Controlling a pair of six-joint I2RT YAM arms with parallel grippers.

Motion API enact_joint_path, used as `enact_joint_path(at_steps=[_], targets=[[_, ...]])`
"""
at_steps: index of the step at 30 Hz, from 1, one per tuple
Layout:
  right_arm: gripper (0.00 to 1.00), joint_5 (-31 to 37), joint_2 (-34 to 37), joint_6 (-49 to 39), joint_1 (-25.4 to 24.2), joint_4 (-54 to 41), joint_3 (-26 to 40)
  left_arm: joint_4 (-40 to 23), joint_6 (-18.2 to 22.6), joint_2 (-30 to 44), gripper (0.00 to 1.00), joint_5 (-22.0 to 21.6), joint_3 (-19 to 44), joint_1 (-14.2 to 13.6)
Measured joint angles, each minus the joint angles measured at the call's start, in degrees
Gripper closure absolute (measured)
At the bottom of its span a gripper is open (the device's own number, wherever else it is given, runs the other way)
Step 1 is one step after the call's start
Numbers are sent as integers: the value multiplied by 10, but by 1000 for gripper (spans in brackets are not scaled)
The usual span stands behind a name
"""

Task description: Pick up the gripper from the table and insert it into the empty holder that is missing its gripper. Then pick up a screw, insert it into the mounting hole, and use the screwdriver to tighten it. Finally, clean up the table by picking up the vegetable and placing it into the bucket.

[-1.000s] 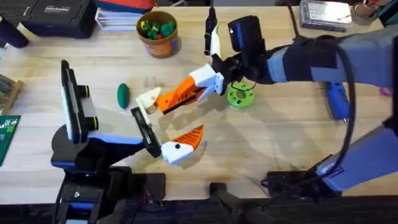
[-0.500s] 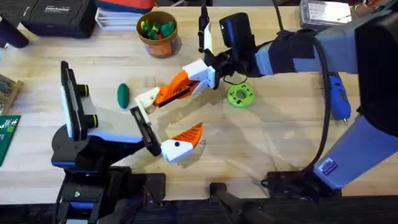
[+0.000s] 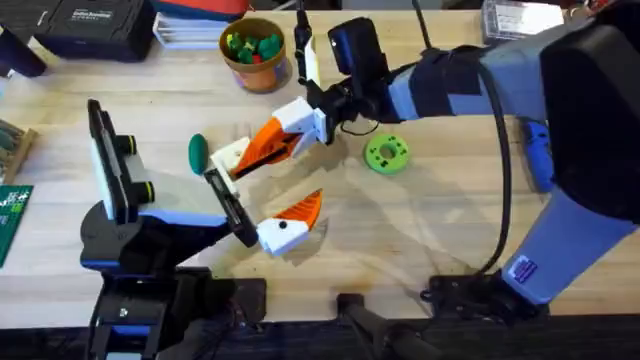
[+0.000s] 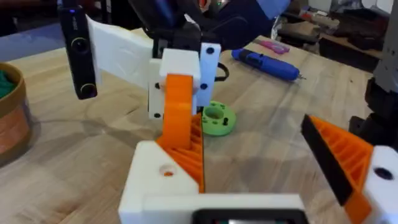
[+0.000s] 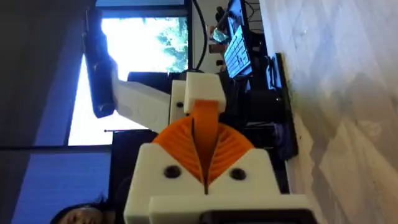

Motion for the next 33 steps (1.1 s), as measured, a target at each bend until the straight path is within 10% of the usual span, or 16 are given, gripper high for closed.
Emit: enact_joint_path(at_steps=[33], targets=[[946,39,0,32,3,2,5,1,-9,7,15,-17,0,3]])
